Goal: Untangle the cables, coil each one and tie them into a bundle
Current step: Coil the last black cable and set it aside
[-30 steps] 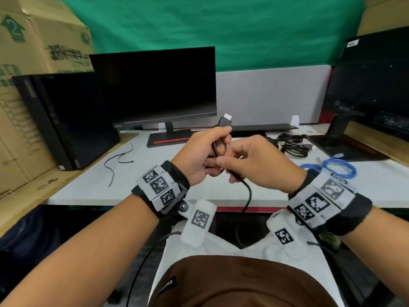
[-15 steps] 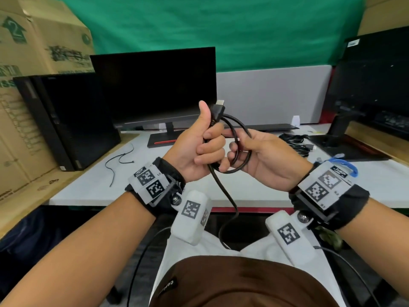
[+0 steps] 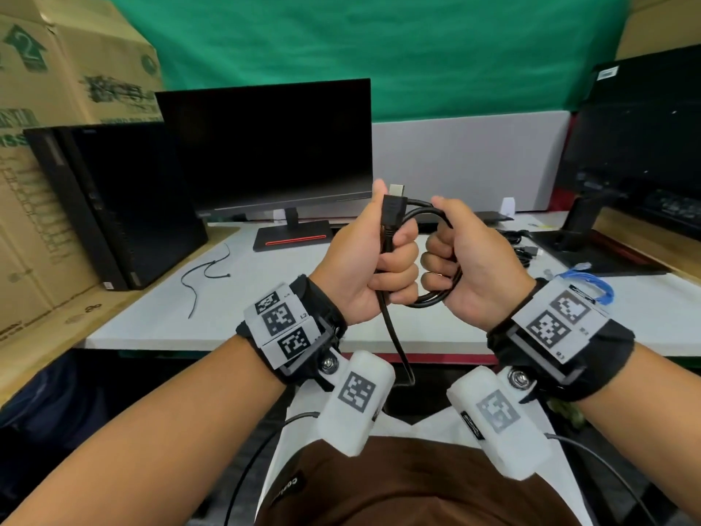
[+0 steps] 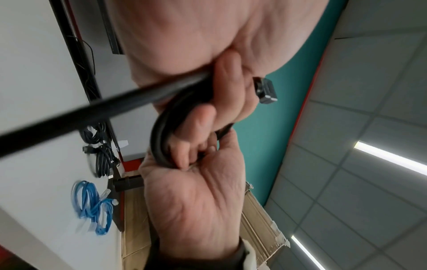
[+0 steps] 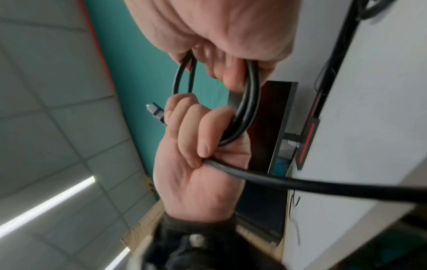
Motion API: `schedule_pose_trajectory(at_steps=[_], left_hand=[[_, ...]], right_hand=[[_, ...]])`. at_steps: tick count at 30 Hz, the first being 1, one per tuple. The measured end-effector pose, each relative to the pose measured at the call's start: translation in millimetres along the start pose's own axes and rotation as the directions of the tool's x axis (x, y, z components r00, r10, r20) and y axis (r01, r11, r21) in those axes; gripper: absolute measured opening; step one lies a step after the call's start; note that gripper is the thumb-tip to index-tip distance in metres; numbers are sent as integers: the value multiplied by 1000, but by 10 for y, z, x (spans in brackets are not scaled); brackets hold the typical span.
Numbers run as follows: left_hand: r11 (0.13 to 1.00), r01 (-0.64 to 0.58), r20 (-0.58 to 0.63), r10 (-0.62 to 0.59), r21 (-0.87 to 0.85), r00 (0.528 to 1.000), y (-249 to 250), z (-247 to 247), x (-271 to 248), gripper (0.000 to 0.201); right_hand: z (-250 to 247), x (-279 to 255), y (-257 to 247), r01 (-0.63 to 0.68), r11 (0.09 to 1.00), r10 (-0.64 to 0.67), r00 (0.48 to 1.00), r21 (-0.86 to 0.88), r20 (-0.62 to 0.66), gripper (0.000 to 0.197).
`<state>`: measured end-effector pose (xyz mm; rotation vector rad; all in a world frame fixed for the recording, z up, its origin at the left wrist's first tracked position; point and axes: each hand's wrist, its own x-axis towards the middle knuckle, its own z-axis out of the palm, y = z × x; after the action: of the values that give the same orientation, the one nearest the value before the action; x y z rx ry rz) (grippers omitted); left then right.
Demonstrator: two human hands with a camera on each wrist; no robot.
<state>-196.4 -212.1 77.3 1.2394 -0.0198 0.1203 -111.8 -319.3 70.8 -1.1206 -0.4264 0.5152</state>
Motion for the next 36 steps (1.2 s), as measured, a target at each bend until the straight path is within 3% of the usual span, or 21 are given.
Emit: schedule_pose_trajectory(at_steps=[3,6,10,12,14,18,21,26,28,31,34,36], left_hand=[[997,29,-144,-19,67,989,67,-23,-10,69],[996,66,-225,-51,61,973,108,-55,-21,67],[991,111,-210,-93,77,973,124,-6,-21,53],[985,131,-189,-107,114,976,123,17,-34,54],[979,148,-163,-124,142,979,108,34,-50,63],[984,143,-151,-127,104,980,63,81,-43,52],[994,92,-161,-80,65,984,6,131,-18,63],[989,39,-255,-2,140,967,16,115,-25,67],[984,54,-296,-1,171,955,39,77,-23,66],[978,51,-323,17,200,946,40,70,-20,63],[977,30,-282,32,213,959,31,99,-22,63],[981,-3,-227,48,193,973,17,120,-23,63]], right_hand=[[21,-3,2,196,945,-177,980,-264,95,42],[25,-23,49,414,815,-333,907,-406,256,35],[26,-52,88,665,614,-582,745,-426,326,8],[-1,-52,111,730,527,-648,677,-435,349,16],[-31,-54,115,747,475,-673,649,-466,355,27],[-49,-38,56,722,465,-666,667,-512,335,42],[-23,-21,3,722,456,-722,642,-520,259,53],[-31,6,-5,675,540,-644,716,-503,270,45],[-16,8,28,617,605,-543,782,-503,306,36],[14,8,6,485,802,-411,872,-348,267,24],[45,-2,-69,411,887,-364,903,-213,226,11],[27,16,-112,361,918,-333,926,-164,176,17]])
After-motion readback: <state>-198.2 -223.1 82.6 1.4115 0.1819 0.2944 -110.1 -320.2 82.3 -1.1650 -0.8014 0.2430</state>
